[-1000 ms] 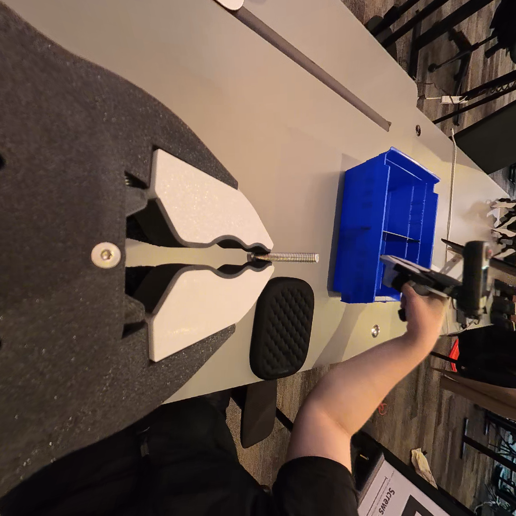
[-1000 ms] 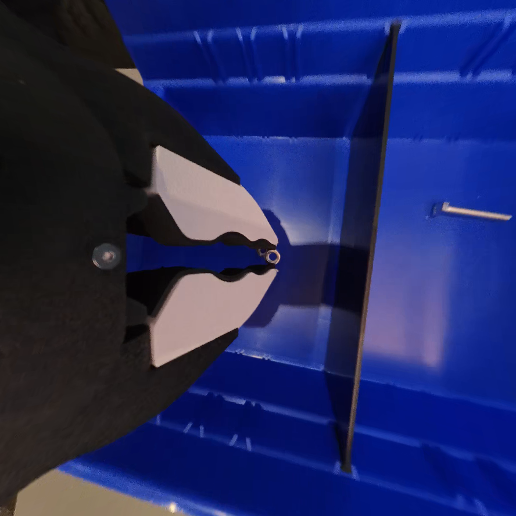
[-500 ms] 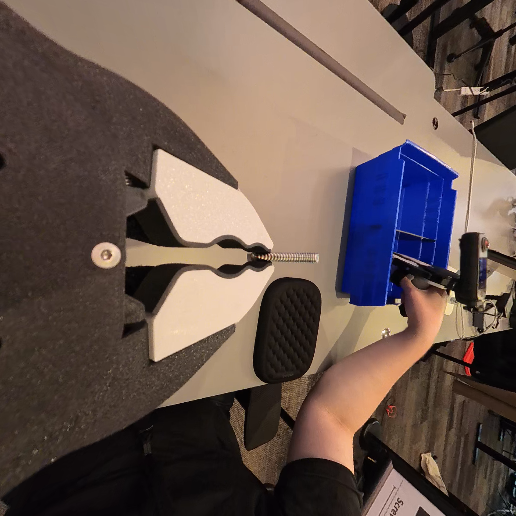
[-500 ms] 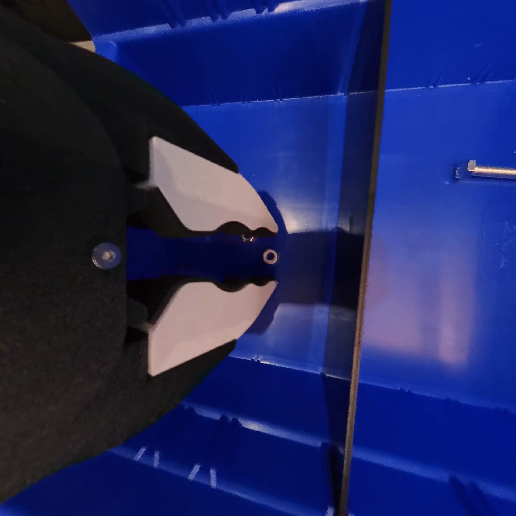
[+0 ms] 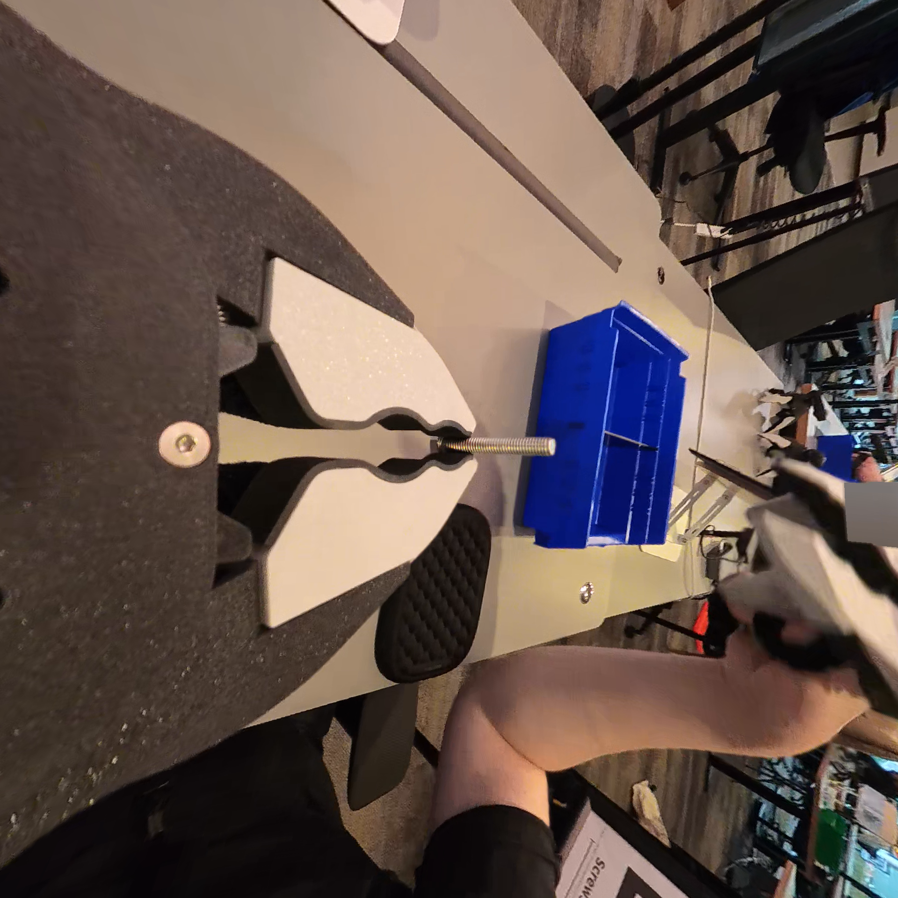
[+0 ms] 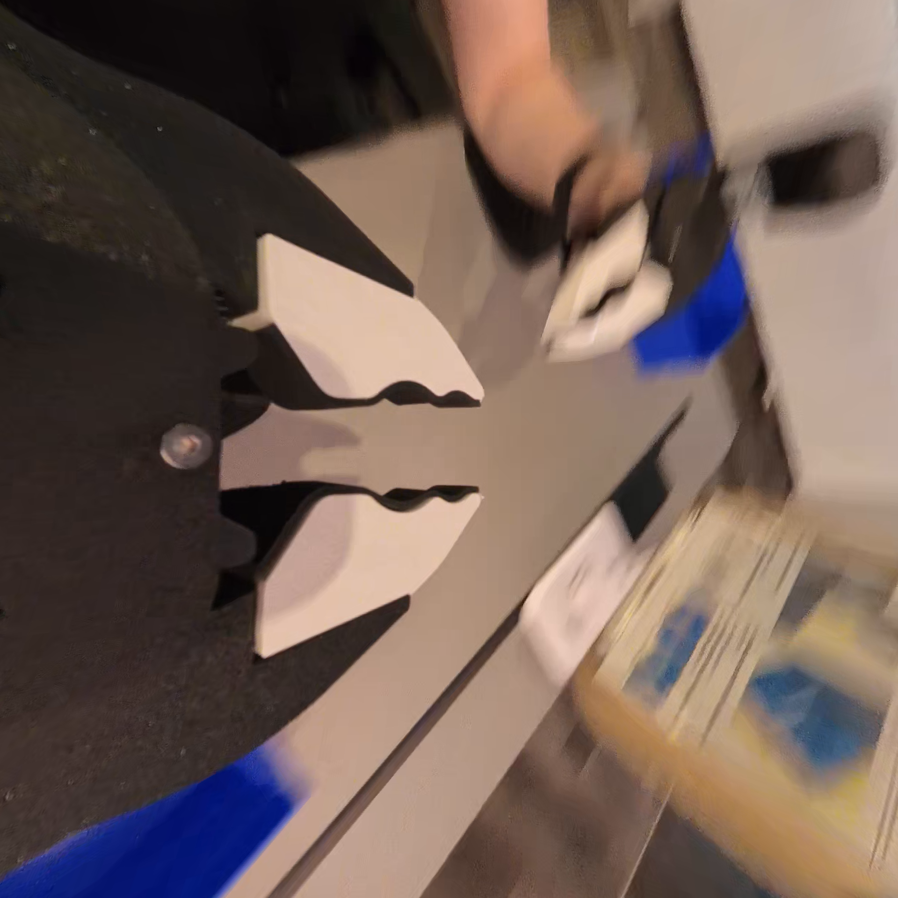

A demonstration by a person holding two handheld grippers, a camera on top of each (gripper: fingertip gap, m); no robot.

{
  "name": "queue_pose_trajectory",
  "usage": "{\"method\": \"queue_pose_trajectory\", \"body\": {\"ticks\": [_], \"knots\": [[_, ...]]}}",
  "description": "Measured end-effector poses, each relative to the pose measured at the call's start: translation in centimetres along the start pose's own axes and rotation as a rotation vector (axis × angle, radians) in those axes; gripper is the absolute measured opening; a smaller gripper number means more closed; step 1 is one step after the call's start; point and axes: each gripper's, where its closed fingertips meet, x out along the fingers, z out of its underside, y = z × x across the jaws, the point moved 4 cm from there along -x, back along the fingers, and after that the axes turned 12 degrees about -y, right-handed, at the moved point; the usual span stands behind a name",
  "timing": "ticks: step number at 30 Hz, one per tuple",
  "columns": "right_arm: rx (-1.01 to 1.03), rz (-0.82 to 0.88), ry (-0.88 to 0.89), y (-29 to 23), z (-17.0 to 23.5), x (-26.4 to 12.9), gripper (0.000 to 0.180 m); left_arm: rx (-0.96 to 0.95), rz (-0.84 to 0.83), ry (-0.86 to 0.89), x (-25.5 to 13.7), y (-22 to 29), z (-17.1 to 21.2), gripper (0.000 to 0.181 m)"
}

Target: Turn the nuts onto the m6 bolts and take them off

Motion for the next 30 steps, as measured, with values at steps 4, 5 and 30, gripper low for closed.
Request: {"method": "queue_pose_trajectory", "body": {"ticks": [4,5,30], "knots": [[-0.164,-0.244,0.139,-5.1,-5.2,4.8,0.024,-0.024,-0.026,0.068,-1.4,-0.5,-0.3,0.005],[-0.202,-0.240,0.161,-5.3,-6.1,6.0,0.024,-0.030,-0.027,0.084,-1.8,-0.5,-0.4,0.005],[-0.300,-0.407,0.176,-7.0,-5.6,12.9,0.009,-0.001,-0.060,0.085,-3.0,-0.2,-0.5,0.005]]}}
